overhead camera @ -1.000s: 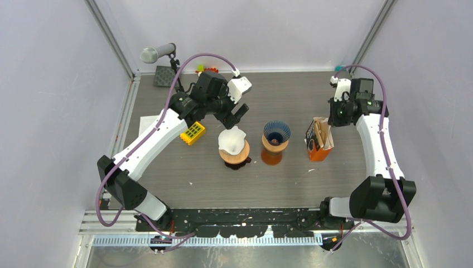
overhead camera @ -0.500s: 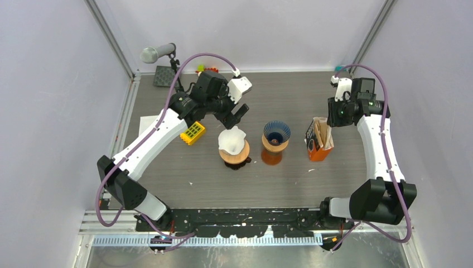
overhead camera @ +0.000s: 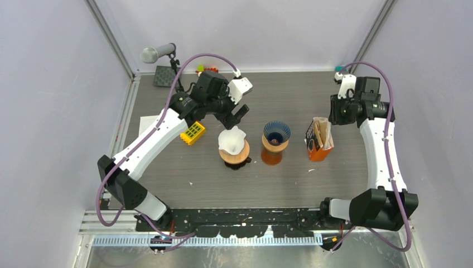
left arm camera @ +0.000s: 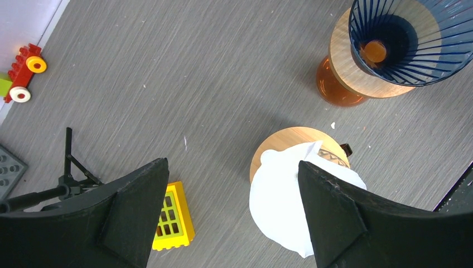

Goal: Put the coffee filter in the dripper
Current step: Pick up the coffee filter from the coffee filter holder, then place the coffee filter in the coffee dripper.

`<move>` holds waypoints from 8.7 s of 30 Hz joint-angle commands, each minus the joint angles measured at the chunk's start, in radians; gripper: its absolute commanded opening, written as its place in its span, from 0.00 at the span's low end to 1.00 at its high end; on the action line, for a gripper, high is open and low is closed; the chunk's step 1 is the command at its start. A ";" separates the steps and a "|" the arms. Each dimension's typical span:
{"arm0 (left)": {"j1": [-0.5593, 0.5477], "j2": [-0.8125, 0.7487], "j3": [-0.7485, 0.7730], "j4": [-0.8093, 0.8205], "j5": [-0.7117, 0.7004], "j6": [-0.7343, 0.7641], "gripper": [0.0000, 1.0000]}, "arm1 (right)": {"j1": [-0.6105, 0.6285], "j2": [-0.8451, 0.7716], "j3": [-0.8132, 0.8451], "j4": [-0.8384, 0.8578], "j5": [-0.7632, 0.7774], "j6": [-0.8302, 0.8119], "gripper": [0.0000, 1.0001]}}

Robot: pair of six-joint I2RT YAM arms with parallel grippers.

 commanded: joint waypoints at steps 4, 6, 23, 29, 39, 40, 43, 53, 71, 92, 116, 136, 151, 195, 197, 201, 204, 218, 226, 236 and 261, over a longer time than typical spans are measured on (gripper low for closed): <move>0.005 -0.001 0.024 0.013 0.023 0.009 0.88 | -0.006 -0.023 0.071 -0.003 -0.013 0.014 0.32; 0.005 -0.003 0.021 0.014 0.023 0.011 0.88 | -0.006 -0.010 0.065 -0.005 -0.023 0.014 0.32; 0.004 0.002 0.020 0.012 0.028 0.009 0.88 | -0.008 0.061 0.020 0.018 -0.009 -0.006 0.24; 0.004 0.003 0.017 0.011 0.031 0.008 0.88 | -0.011 0.073 0.016 0.018 0.004 -0.015 0.22; 0.004 0.002 0.015 0.012 0.031 0.009 0.88 | -0.012 0.077 -0.007 0.012 0.004 -0.025 0.20; 0.004 0.002 0.014 0.013 0.032 0.009 0.88 | -0.013 0.079 -0.012 0.014 0.004 -0.025 0.19; 0.005 0.005 0.015 0.013 0.035 0.007 0.88 | -0.013 0.077 -0.011 0.013 -0.006 -0.025 0.16; 0.004 0.003 0.022 0.006 0.028 0.010 0.88 | -0.019 0.042 0.083 -0.027 -0.017 -0.013 0.00; 0.005 0.002 0.059 0.000 0.020 0.006 0.88 | -0.020 -0.024 0.282 -0.116 0.060 -0.035 0.00; 0.004 0.055 0.214 0.122 0.337 -0.107 0.88 | 0.243 0.050 0.585 -0.154 -0.376 0.130 0.00; -0.084 0.032 0.338 -0.269 0.582 0.454 0.76 | 0.515 -0.040 0.339 -0.111 -0.623 -0.085 0.00; -0.088 0.139 0.350 -0.251 0.712 0.354 0.40 | 0.521 -0.098 0.279 -0.068 -0.641 -0.085 0.00; -0.086 0.096 0.275 -0.209 0.777 0.278 0.00 | 0.520 -0.121 0.264 0.000 -0.576 -0.017 0.03; 0.160 -0.212 -0.322 0.985 1.072 -0.824 0.00 | 0.519 -0.268 -0.092 0.363 -0.763 0.154 0.31; 0.161 -0.212 -0.321 0.985 1.073 -0.823 0.00 | 0.518 -0.275 -0.087 0.344 -0.754 0.139 0.30; 0.162 -0.211 -0.321 0.985 1.074 -0.821 0.00 | 0.511 -0.285 -0.080 0.334 -0.753 0.132 0.29; 0.163 -0.211 -0.323 0.985 1.075 -0.822 0.00 | 0.508 -0.285 -0.073 0.326 -0.757 0.127 0.29; 0.162 -0.200 -0.320 0.992 1.074 -0.826 0.00 | 0.509 -0.264 -0.062 0.342 -0.794 0.162 0.29; 0.163 -0.192 -0.324 1.000 1.074 -0.829 0.00 | 0.509 -0.258 -0.059 0.354 -0.806 0.176 0.29; 0.162 -0.186 -0.332 1.011 1.077 -0.832 0.00 | 0.509 -0.246 -0.057 0.374 -0.828 0.201 0.29; 0.163 -0.186 -0.344 1.033 1.072 -0.832 0.00 | 0.508 -0.243 -0.085 0.370 -0.887 0.193 0.29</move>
